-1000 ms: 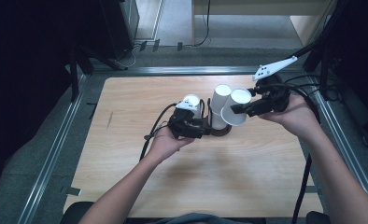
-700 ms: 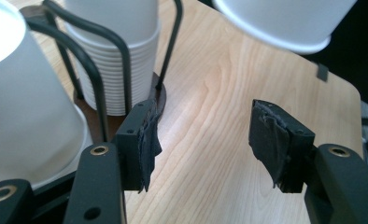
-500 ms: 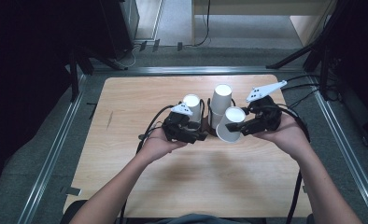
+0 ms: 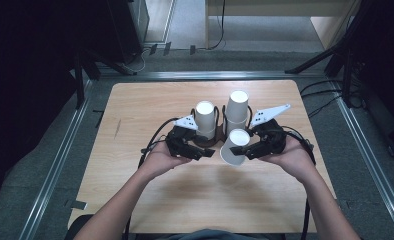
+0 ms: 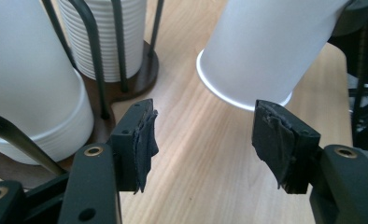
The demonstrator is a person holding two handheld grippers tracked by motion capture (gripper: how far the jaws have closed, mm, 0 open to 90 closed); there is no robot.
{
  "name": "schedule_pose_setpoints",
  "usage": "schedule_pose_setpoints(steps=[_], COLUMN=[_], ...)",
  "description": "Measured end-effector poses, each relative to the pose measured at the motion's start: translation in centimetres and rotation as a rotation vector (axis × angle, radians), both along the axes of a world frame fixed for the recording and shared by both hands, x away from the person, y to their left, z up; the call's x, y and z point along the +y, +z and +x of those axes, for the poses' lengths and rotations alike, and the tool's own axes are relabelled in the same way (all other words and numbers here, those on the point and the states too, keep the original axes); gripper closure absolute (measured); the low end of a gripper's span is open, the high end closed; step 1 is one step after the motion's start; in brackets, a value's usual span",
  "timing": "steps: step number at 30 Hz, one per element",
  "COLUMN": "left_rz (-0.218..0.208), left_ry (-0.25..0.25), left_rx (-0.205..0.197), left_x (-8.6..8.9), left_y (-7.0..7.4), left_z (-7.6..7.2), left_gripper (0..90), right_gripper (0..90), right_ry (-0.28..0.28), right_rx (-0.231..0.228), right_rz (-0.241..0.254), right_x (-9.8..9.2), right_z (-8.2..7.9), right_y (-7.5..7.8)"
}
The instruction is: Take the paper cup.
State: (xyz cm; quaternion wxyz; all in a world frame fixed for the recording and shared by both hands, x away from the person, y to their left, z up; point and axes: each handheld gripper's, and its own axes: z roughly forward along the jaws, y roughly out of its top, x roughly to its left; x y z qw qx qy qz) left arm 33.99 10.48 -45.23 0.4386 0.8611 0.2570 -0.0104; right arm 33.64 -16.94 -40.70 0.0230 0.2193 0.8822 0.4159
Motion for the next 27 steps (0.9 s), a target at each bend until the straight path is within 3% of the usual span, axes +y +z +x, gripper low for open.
schedule_pose_setpoints(steps=[2,7,10,13,16,27], left_rz=[0.006,0.012,0.011,-0.027,-0.028,-0.048], left_ry=[-0.018,-0.052,-0.057,-0.061,-0.077,-0.072], left_rx=[0.006,0.027,0.010,0.017,0.030,0.014], left_x=[0.1,0.2,0.3,0.7,0.6,0.7], left_y=[-0.2,-0.5,-0.5,-0.7,-0.9,-1.0], left_z=[-0.1,-0.5,-0.8,-1.0,-1.0,-0.7], left_gripper=[37.1,36.0,31.8,28.5,21.2,20.0], right_gripper=[32.0,32.0,32.1,32.0,32.1,32.1], right_ry=[0.014,0.025,0.039,0.038,0.036,0.034], right_rx=[0.004,0.016,0.015,0.020,0.033,0.034], right_rz=[0.027,0.022,0.031,0.035,0.046,0.057], right_x=[0.0,0.3,0.3,0.3,0.3,0.7], right_z=[-0.3,-0.7,-0.9,-1.0,-1.0,-0.6], right_y=[-0.6,-1.5,-2.2,-2.7,-3.4,-3.6])
